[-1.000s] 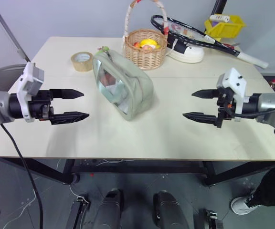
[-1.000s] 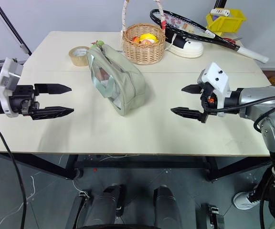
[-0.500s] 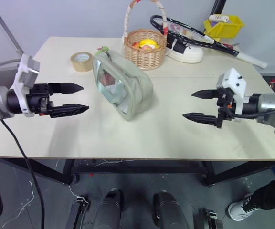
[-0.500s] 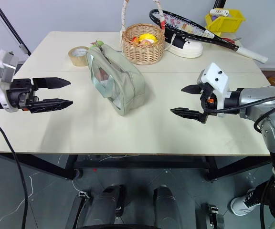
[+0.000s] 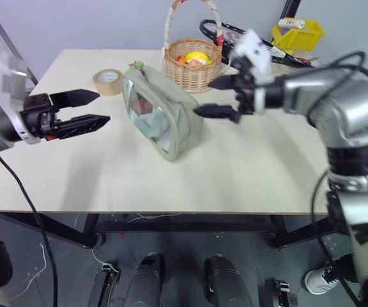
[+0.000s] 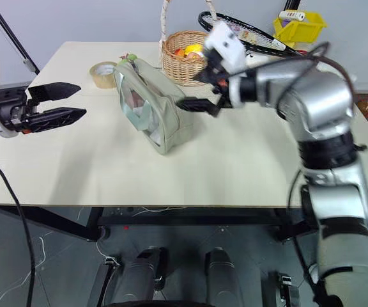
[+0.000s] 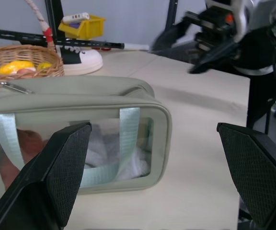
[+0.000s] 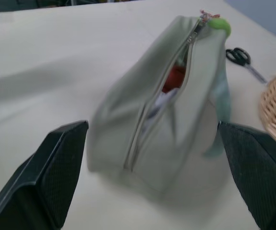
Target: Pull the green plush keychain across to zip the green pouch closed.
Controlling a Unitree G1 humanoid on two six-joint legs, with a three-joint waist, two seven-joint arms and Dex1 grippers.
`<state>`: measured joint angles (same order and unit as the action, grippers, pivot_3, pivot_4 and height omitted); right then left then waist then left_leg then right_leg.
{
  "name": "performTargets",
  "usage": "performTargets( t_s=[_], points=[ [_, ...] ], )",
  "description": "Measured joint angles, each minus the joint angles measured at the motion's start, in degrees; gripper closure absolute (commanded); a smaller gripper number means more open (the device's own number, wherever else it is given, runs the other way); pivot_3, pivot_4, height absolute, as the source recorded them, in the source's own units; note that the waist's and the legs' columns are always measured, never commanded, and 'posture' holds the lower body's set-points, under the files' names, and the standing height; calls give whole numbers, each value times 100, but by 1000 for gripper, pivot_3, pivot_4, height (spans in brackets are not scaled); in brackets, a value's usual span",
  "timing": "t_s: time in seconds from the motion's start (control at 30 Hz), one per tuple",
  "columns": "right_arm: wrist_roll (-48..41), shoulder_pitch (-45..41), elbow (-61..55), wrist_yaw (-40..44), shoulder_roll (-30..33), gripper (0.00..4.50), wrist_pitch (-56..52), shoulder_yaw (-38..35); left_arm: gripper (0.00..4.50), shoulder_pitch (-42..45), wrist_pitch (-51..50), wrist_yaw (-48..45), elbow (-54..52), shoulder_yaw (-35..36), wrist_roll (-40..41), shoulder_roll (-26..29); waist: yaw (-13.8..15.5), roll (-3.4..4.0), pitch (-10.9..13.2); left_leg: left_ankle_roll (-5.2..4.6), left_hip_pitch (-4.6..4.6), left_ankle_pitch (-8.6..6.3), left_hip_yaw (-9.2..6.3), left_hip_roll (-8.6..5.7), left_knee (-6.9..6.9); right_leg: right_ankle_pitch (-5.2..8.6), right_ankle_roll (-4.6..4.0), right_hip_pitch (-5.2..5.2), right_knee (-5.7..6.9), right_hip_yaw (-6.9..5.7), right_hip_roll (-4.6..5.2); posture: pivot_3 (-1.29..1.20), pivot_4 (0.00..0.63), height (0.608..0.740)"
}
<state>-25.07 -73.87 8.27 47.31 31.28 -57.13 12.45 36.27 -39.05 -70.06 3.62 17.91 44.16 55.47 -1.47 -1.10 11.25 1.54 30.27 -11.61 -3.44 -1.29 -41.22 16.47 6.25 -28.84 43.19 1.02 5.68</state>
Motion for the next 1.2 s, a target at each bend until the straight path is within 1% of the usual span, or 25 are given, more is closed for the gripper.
performTargets(
  t_s=[0.07,0.13,0.2,0.3,0.37,0.47,0.63,0.67,0.7,0.73,0.87,0.97,1.0,1.03,1.13,1.2],
  points=[
    [225,-489,599,-87,-428,0,-43,205,25,-25,95,-15,89,27,-47,4,-14,-2,-1,2,22,1,-1,-1,-6,-9,16,-29,18,-6,1,0,150,644],
    [430,-804,1201,-148,-825,0,-32,379,25,-62,148,-36,109,48,-81,8,-38,-4,-2,2,26,1,-2,-2,-7,-9,16,-31,20,-13,1,0,150,644],
    [694,-1163,2069,-260,-1313,0,84,513,25,-94,225,-72,115,72,-108,4,-90,-4,-2,2,26,1,-3,-4,-7,-9,16,-34,23,-16,0,0,150,644],
    [986,-1643,3321,-364,-1908,0,413,524,25,-178,247,-78,105,88,-117,0,-138,-3,-2,2,29,1,1,-5,-5,-9,18,-50,38,-22,1,0,150,644],
    [1150,-1844,3873,-408,-2139,0,639,511,25,-241,250,-74,76,89,-119,-12,-160,-4,-2,2,31,1,1,-6,-6,-8,18,-56,49,-30,1,0,150,644],
    [1372,-2026,4557,-335,-2426,823,930,500,0,-346,261,-63,26,98,-119,-22,-211,-4,-3,2,31,1,-1,-7,-7,-6,18,-61,76,-36,2,0,150,644],
    [1612,-2106,4975,-14,-2564,3269,1208,470,0,-453,321,-11,-16,118,-119,-21,-271,-4,-2,2,31,1,-1,-9,-8,-1,20,-74,89,-39,2,0,150,644],
    [1662,-2135,5003,44,-2571,3849,1244,461,0,-465,331,-6,-32,119,-119,-21,-274,-4,-2,2,31,1,-1,-9,-9,0,20,-78,92,-40,2,0,150,644],
    [1710,-2154,5011,79,-2575,4287,1268,455,0,-468,339,-4,-36,119,-119,-21,-274,-4,-2,2,31,1,-1,-9,-9,2,18,-81,96,-40,2,0,150,644],
    [1758,-2175,5037,126,-2576,4402,1290,452,0,-475,346,-2,-37,121,-119,-19,-275,-4,-2,2,31,1,-1,-8,-10,4,14,-82,100,-42,2,0,150,644],
    [1884,-2178,5025,450,-2539,4402,1419,471,0,-480,353,10,-41,121,-120,-18,-274,-4,-2,2,32,1,-1,-7,-14,6,11,-86,108,-44,2,0,150,644],
    [2046,-2082,4468,1366,-2070,4402,1771,748,0,-471,363,9,-47,118,-123,-17,-254,-4,-2,2,87,1,-6,-7,-44,7,13,-130,127,-52,2,0,150,644],
    [2079,-2001,4162,1720,-1824,4402,1938,824,0,-473,365,6,-44,119,-124,-17,-251,-4,-2,3,120,1,-10,-7,-68,8,17,-157,147,-56,2,0,150,644],
    [2128,-1908,3934,1984,-1626,4402,2069,885,0,-480,364,6,-30,115,-128,-17,-254,-4,-2,6,131,-1,-11,-7,-81,9,18,-167,177,-57,2,0,150,644],
    [2160,-1430,3085,2723,-1060,4402,2349,1021,0,-464,377,3,-36,115,-130,-16,-259,-5,-3,8,132,-2,-10,-7,-89,17,24,-168,184,-70,15,0,150,644],
    [2157,-1108,2679,3031,-744,4402,2442,1037,0,-463,396,0,-31,114,-133,-17,-262,-5,-3,8,131,-2,-10,-4,-97,26,20,-170,192,-76,22,0,150,644]
  ],
)
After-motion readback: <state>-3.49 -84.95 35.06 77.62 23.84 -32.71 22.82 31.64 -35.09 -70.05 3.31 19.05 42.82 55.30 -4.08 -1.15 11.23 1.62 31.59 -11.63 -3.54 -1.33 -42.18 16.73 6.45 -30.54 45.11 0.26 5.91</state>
